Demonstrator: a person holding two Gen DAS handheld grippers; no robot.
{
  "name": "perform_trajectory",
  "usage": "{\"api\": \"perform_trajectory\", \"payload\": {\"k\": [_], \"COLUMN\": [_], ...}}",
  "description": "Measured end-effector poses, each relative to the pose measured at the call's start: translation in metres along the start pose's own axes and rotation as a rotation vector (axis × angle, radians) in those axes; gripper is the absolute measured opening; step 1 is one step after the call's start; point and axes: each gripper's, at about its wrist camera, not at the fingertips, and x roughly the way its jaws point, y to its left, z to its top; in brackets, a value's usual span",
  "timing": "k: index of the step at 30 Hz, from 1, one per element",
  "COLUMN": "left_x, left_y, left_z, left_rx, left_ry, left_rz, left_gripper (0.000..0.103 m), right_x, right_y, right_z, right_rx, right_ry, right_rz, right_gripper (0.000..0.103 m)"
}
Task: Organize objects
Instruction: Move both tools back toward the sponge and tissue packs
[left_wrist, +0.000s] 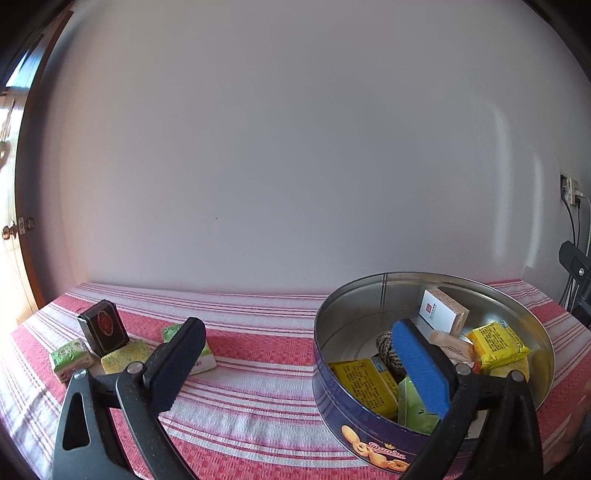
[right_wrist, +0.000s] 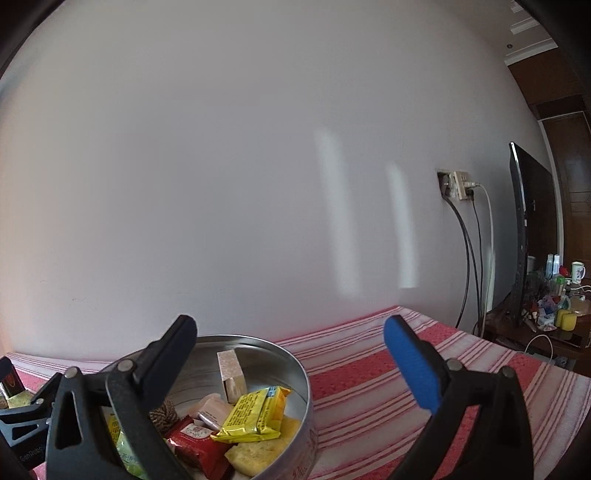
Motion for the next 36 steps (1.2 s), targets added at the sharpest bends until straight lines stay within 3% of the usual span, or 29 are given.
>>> {"api": "perform_trajectory", "payload": {"k": [9,16,25,31,36], "left_x": [-0.011,-0.013,-0.009,0.003,0.018], "left_y": [0.028,0.061,0.123,0.177,0.224], "left_z": [-0.004,-0.005,-0.007,-0.009,-0.012], "left_rx": [0.02,0.03,0.01,-0.019,-0.078], "left_ry": [-0.014,-0.011,0.015,0.077,0.176], "left_rz": [0.031,0.061,0.132,0.2,0.24], "left_gripper": [0.102,0.102,0.102,0.102,0.102], "right_x": [-0.011,-0.024,-0.043,-0.05,-0.053], "right_y": [0.001,0.034,0.105,0.159,0.198], "right_z": [-0.001,-0.006,-0.019,-0.03,-0.039], "right_rx": [0.058,0.026,-0.002,-0.041,-0.069], "right_ry": [0.031,0.059,0.091,0.137,0.189], "right_rz": [-0.025,0.002,0.134,0.233,0.314], "right_gripper": [0.103,0.103,0.103,0.103,0.103]}}
